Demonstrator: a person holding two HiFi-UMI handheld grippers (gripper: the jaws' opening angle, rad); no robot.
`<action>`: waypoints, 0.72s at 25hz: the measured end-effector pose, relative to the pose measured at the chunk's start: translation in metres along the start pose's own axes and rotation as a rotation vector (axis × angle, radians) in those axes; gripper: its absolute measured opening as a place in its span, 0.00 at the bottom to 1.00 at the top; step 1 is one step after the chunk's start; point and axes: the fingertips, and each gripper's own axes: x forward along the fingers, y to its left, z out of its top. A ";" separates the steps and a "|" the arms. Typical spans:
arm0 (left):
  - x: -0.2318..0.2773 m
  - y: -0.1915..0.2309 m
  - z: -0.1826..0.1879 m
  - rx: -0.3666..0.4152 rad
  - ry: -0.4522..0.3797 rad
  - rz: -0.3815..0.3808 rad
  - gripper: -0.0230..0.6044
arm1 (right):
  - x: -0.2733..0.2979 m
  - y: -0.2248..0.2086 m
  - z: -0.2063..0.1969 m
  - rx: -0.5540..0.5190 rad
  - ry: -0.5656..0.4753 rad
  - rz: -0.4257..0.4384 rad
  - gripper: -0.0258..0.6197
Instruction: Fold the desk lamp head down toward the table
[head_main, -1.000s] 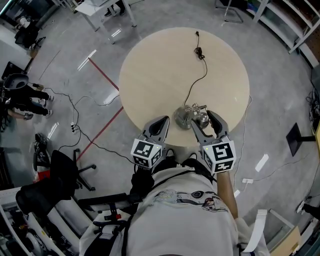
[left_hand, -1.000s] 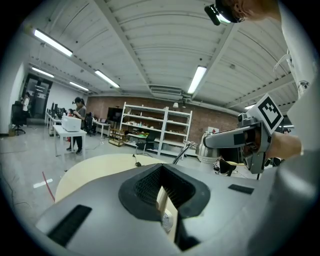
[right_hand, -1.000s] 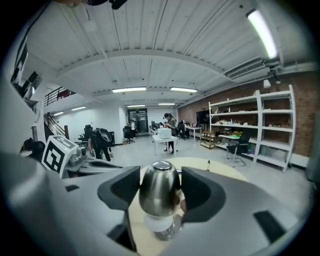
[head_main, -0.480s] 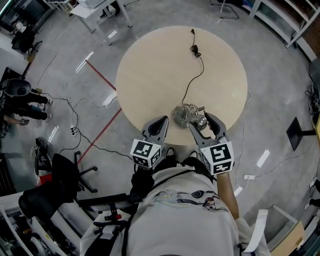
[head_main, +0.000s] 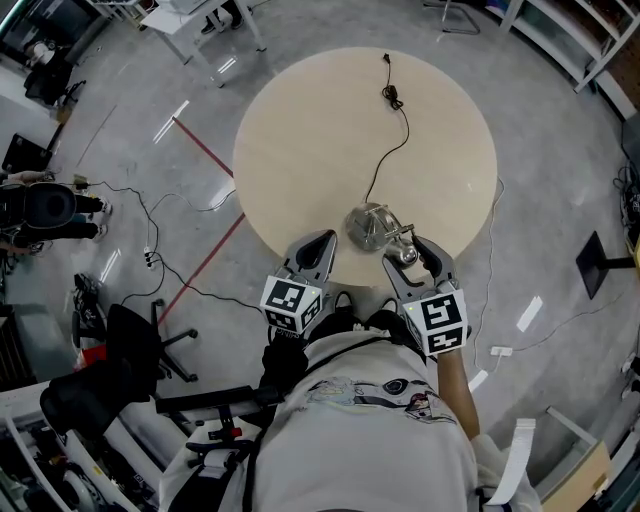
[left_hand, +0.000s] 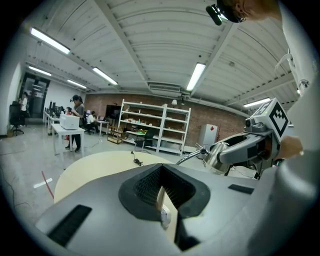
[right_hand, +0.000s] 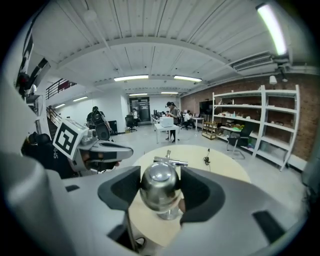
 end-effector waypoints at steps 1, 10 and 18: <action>0.000 0.000 -0.001 0.001 0.002 0.000 0.04 | 0.000 0.001 -0.005 0.000 0.009 -0.003 0.44; 0.009 -0.012 -0.006 0.011 0.021 -0.030 0.04 | -0.003 0.007 -0.051 -0.041 0.089 -0.023 0.43; 0.002 -0.019 -0.009 0.024 0.033 -0.034 0.04 | -0.005 0.017 -0.083 -0.080 0.102 -0.044 0.42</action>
